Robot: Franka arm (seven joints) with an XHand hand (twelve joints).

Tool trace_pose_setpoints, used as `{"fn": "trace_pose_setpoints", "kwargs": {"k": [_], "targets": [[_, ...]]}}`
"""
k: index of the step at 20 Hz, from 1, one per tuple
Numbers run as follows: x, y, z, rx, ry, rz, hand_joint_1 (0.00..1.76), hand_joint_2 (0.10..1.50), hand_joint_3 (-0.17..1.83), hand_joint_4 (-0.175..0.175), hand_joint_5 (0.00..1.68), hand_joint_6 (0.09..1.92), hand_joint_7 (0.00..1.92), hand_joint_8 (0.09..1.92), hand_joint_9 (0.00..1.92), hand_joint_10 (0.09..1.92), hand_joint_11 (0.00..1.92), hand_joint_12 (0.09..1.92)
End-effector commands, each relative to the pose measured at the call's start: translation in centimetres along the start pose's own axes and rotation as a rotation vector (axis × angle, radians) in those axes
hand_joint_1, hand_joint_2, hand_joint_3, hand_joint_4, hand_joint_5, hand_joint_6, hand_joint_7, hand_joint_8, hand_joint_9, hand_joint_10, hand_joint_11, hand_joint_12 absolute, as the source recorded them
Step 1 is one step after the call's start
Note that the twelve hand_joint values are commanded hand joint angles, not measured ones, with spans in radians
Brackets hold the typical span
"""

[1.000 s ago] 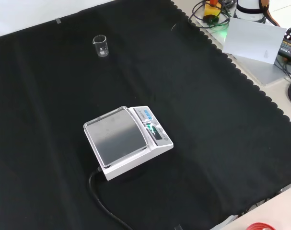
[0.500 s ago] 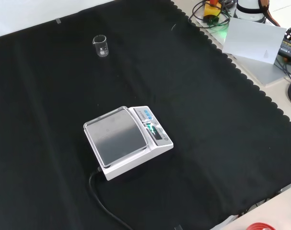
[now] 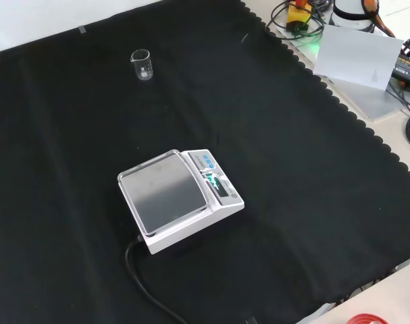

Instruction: Pick up the beaker.

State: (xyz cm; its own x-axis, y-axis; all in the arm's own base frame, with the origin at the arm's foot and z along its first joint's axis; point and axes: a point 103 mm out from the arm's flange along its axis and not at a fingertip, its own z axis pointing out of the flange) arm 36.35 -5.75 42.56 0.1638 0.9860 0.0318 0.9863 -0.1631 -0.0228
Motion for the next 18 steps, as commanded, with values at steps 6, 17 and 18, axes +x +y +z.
{"fn": "trace_pose_setpoints", "kwargs": {"k": [6, 17, 18], "targets": [[-6.6, 5.1, 5.0, -0.015, -0.072, 0.052, 0.71, 1.15, -0.17, -0.059, 0.53, 0.64, 0.43, 0.70, 0.54, 0.78, 0.16, 1.42], [-9.5, 7.1, 9.2, 0.002, -0.038, 0.098, 0.72, 1.15, -0.17, -0.061, 0.53, 0.66, 0.46, 0.71, 0.58, 0.78, 0.20, 1.41], [-9.9, 7.3, 9.5, 0.013, -0.037, 0.106, 0.72, 1.15, -0.17, -0.062, 0.53, 0.66, 0.46, 0.71, 0.59, 0.78, 0.21, 1.41]]}}
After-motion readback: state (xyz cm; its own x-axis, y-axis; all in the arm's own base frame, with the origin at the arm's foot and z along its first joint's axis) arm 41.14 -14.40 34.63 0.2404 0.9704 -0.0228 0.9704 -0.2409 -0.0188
